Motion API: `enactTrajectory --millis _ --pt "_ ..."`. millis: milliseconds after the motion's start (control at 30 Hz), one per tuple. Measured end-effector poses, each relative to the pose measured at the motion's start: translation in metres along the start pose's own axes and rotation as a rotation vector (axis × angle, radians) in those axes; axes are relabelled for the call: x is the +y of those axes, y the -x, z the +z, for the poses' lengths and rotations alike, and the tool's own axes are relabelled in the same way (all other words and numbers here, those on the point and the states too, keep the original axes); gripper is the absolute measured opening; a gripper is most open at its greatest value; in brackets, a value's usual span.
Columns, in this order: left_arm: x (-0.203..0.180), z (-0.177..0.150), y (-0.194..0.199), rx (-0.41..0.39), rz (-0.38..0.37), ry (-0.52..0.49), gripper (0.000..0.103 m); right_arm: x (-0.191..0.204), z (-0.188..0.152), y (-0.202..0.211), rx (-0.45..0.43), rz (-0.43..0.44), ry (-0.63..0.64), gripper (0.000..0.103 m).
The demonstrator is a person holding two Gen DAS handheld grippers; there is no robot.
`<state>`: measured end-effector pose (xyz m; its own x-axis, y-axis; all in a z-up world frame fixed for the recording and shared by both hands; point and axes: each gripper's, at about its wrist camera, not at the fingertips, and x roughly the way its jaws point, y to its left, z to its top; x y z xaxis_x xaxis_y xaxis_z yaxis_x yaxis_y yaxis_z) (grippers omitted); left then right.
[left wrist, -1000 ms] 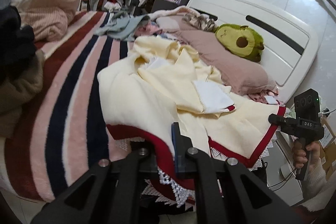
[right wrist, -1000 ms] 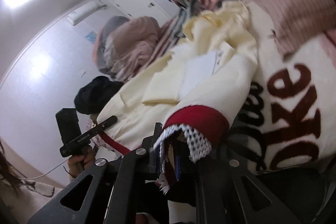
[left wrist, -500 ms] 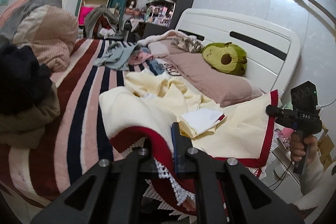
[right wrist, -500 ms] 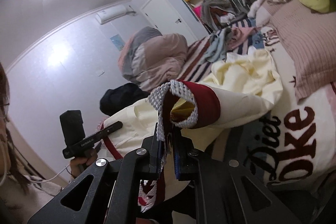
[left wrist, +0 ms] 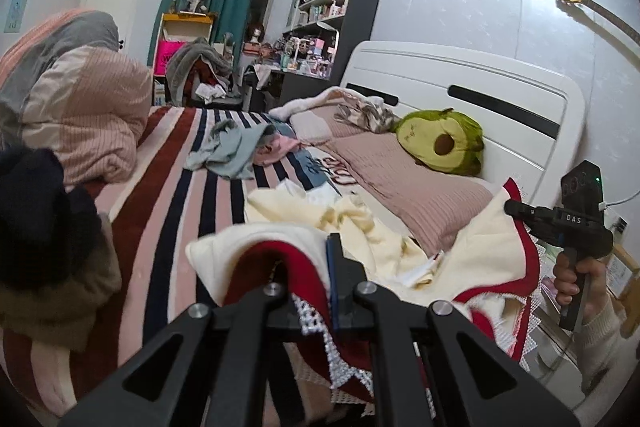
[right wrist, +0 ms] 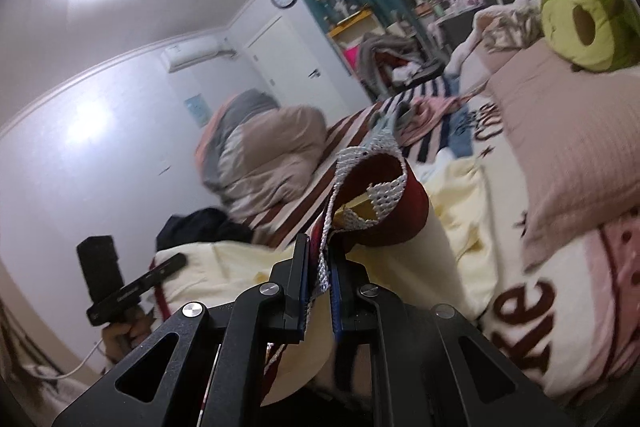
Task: Fold small clothes
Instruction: 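Fold the hoodie hem over the body with the left gripper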
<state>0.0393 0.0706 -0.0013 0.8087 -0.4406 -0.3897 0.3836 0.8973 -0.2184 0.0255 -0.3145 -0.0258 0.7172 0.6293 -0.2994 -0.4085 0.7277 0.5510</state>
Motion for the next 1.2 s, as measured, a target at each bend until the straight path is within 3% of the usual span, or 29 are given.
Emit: enactTrajectory --millis 300,667,867,1067,1200 --pt "0.027 0.049 -0.08 -0.012 0.127 -0.035 0.005 -0.043 0.052 -0.039 -0.026 -0.096 0.033 0.004" --pt "0.056 0.084 -0.199 0.044 0.173 -0.066 0.005 -0.103 0.093 -0.119 0.039 -0.188 0.039 0.004" --pt "0.076 0.081 -0.26 0.117 0.206 -0.072 0.005 -0.145 0.092 -0.163 0.111 -0.227 0.012 0.004" --pt "0.097 0.054 -0.322 0.231 0.24 -0.061 0.006 -0.183 0.085 -0.187 0.172 -0.266 -0.05 0.004" --pt "0.111 0.035 -0.344 0.291 0.202 -0.016 0.007 -0.195 0.076 -0.199 0.221 -0.306 -0.055 0.007"
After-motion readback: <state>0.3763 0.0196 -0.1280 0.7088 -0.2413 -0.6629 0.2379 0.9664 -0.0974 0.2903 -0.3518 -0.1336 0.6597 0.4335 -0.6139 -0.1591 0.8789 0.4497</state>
